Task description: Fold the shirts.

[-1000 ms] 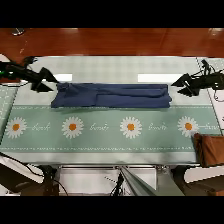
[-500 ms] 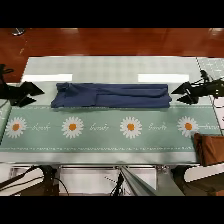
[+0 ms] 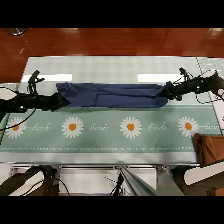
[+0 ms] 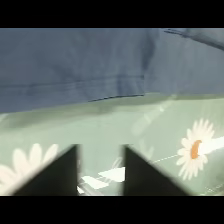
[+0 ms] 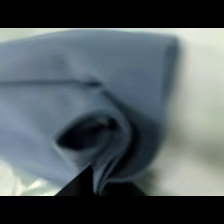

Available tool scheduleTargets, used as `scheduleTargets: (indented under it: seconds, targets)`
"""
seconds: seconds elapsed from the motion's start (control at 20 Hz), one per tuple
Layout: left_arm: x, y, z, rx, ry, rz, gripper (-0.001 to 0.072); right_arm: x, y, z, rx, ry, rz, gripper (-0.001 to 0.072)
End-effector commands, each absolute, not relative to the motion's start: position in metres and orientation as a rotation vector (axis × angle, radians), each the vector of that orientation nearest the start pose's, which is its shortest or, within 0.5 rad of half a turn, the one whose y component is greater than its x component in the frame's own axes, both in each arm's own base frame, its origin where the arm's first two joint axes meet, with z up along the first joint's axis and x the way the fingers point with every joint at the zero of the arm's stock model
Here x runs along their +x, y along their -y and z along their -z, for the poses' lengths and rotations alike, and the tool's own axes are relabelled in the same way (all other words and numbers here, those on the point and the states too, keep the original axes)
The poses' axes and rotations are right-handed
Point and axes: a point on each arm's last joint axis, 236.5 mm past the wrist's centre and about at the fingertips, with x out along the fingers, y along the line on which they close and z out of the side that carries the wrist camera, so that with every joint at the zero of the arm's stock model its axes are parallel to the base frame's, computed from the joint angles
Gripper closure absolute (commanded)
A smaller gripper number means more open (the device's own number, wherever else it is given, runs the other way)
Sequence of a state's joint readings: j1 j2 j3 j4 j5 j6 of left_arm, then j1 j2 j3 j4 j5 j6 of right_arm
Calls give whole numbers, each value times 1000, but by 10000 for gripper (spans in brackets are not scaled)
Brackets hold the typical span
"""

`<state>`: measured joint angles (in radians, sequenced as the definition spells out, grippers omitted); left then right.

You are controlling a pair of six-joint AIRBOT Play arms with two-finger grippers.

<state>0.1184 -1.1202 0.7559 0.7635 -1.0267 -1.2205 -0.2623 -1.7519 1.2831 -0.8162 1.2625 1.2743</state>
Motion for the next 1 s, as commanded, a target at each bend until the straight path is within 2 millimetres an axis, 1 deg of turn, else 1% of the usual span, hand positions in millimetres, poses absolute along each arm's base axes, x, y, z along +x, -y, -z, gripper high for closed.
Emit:
scheduleTargets:
  seconds: [0.0,0.05,0.1,0.15,0.2,0.25,0.3,0.35,0.4,0.5,0.55,0.65,0.75,0.8,0.85,0.9,0.95]
  targets:
    - [333,149,-17,-574,-1116,568,686,397,-36,43,629,-1457,-397,692]
    - [338,165,-29,-576,-1064,630,687,389,-25,28,569,-1440,-374,692]
    - [343,178,-36,-577,-1029,652,688,382,-18,10,531,-1403,-352,692]
    - [347,191,-36,-565,-1018,645,690,372,-14,-11,501,-1353,-341,692]
    - [350,203,-27,-536,-1039,621,689,361,-13,-32,478,-1299,-335,692]
    - [350,219,-13,-459,-1090,621,689,350,-16,-49,460,-1253,-330,692]
    - [348,239,-2,-385,-1137,646,690,338,-20,-65,438,-1209,-328,692]
    - [348,265,5,-325,-1170,679,690,326,-25,-80,423,-1166,-324,692]
    - [351,292,8,-303,-1188,707,690,313,-31,-94,418,-1128,-320,692]
    - [356,352,14,-299,-1217,767,690,290,-39,-111,410,-1070,-305,692]
    - [355,383,19,-262,-1221,819,690,281,-43,-117,413,-1051,-298,692]
    - [341,439,32,-235,-1267,884,690,266,-50,-127,415,-1026,-305,692]
    - [320,485,45,-237,-1322,923,690,257,-57,-135,418,-1005,-320,692]
    - [308,502,53,-238,-1359,936,690,256,-59,-139,422,-994,-326,692]
    - [293,516,59,-232,-1398,951,689,256,-61,-140,428,-991,-331,692]
    - [273,531,60,-262,-1450,984,688,257,-62,-140,433,-989,-334,692]
    - [251,544,56,-309,-1507,1037,687,258,-61,-141,438,-985,-330,692]
